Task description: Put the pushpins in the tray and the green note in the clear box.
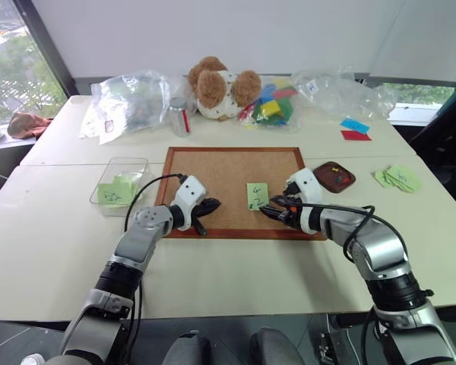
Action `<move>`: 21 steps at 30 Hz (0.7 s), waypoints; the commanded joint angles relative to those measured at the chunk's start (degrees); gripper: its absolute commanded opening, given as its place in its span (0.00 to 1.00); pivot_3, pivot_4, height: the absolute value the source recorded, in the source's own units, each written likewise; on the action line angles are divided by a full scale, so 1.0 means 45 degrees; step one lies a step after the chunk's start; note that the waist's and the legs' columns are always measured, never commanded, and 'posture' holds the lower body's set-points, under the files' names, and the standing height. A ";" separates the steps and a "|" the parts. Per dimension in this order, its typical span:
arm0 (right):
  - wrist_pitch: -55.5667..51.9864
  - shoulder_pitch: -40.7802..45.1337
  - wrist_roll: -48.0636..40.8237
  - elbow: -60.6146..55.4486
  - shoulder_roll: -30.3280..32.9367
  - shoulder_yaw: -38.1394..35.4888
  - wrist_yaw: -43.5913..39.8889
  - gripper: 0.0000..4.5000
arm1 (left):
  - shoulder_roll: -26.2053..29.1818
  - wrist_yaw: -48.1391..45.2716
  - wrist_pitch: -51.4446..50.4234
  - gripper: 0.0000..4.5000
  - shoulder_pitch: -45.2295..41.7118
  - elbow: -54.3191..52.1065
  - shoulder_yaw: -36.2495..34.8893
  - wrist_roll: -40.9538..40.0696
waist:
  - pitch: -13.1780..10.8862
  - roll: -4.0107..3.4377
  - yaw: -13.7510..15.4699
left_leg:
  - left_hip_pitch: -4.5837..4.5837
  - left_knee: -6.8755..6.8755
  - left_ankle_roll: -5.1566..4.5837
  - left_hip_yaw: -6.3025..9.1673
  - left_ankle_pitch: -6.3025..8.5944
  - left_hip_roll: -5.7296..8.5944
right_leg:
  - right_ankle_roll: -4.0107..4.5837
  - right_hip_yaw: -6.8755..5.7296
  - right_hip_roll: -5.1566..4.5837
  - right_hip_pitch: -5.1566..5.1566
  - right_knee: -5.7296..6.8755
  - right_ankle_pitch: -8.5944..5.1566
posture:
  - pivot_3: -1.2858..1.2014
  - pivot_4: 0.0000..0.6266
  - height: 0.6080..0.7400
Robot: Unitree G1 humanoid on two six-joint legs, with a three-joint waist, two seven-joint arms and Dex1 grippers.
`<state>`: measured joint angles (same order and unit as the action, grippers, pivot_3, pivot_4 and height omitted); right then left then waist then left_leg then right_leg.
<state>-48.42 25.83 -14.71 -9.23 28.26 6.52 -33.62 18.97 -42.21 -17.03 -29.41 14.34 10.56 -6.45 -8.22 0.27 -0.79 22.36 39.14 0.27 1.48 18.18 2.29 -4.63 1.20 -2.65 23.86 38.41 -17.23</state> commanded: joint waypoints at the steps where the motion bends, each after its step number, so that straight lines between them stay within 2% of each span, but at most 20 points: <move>1: 0.0370 0.0141 0.0044 0.0042 -0.0055 -0.0032 -0.0037 0.47 | 0.0057 -0.0030 -0.0381 0.05 0.0427 0.0456 0.0368 0.0368 | 0.0000 0.0000 -0.0001 | 0.0000 0.0000 0.0001 0.0000 0.0000 0.0000 | 0.0000 0.0000 0.0000 -0.0001 0.0000 0.0000 | 0.52 0.24 1.00; 4: 0.0463 0.0157 0.0048 0.0180 -0.0015 -0.0027 -0.0118 0.29 | 0.0027 -0.0003 -0.0366 0.05 0.0398 0.0466 0.0370 0.0379 | 0.0000 0.0000 0.0000 | 0.0000 0.0000 -0.0001 0.0000 0.0001 0.0000 | 0.0000 0.0001 0.0000 -0.0001 0.0000 0.0000 | 0.52 0.24 1.00; 6: 0.0462 0.0203 0.0011 0.0175 -0.0022 -0.0039 -0.0157 0.07 | 0.0021 0.0003 -0.0369 0.05 0.0399 0.0467 0.0365 0.0379 | 0.0000 0.0000 0.0000 | 0.0000 0.0001 -0.0002 0.0000 0.0001 0.0000 | 0.0000 0.0000 0.0000 -0.0002 0.0000 0.0000 | 0.52 0.24 1.00; 7: 0.0446 0.0234 -0.0004 0.0154 -0.0024 -0.0051 -0.0168 0.02 | 0.0027 -0.0002 -0.0368 0.05 0.0411 0.0462 0.0368 0.0383 | 0.0000 0.0000 0.0002 | 0.0000 0.0001 -0.0002 0.0000 0.0001 0.0000 | 0.0000 0.0000 0.0000 -0.0001 0.0000 0.0000 | 0.52 0.24 1.00; 13: 0.0096 0.0466 -0.0241 -0.0483 0.0163 -0.0330 -0.0263 0.02 | 0.0050 -0.0024 -0.0445 0.05 0.0460 0.0503 0.0449 0.0454 | 0.0000 0.0000 0.0002 | 0.0000 0.0000 -0.0003 0.0000 0.0002 0.0000 | 0.0000 0.0000 0.0000 -0.0001 0.0000 0.0000 | 0.52 0.24 1.00; 21: -0.1400 0.1495 -0.1078 -0.1953 0.0792 -0.1622 -0.0087 0.02 | -0.0160 -0.0066 -0.0621 0.05 0.0401 0.0617 0.0495 0.0429 | 0.0004 0.0006 0.0030 | 0.0002 0.0001 -0.0025 0.0002 0.0014 0.0000 | 0.0000 0.0000 0.0000 -0.0005 -0.0006 0.0000 | 0.52 0.24 1.00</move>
<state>-53.77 31.70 -18.44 -15.59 31.05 1.45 -34.25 18.18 -42.10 -17.36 -29.58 14.62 10.43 -6.15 -8.20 0.30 -0.66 22.33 39.14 0.15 1.52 18.25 2.29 -4.62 1.17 -2.65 23.76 38.33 -17.23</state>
